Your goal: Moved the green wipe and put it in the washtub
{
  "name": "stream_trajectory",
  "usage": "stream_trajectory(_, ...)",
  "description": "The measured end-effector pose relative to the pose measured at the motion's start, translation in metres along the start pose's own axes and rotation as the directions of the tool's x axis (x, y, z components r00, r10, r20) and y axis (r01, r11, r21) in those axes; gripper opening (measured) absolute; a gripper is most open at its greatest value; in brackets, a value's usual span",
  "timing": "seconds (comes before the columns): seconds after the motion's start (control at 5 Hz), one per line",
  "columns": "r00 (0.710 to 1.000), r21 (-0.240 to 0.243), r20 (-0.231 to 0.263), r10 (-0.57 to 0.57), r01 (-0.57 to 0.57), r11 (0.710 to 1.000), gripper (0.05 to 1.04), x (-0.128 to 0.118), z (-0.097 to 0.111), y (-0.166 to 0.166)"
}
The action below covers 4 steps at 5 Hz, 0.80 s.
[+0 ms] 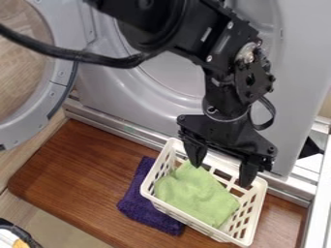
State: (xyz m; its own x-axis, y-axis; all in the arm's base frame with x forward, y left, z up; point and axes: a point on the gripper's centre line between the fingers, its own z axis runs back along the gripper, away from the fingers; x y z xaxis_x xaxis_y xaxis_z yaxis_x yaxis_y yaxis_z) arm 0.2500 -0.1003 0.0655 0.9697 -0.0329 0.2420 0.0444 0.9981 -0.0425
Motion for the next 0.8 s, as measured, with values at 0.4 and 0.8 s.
stream_trajectory(0.4,0.998,0.002,-0.054,0.029,-0.028,1.0,1.001,-0.005,-0.026,0.007)
stream_trajectory(0.8,0.993,0.05,-0.102,0.054,-0.049,0.998,1.001,-0.003,-0.066,0.018)
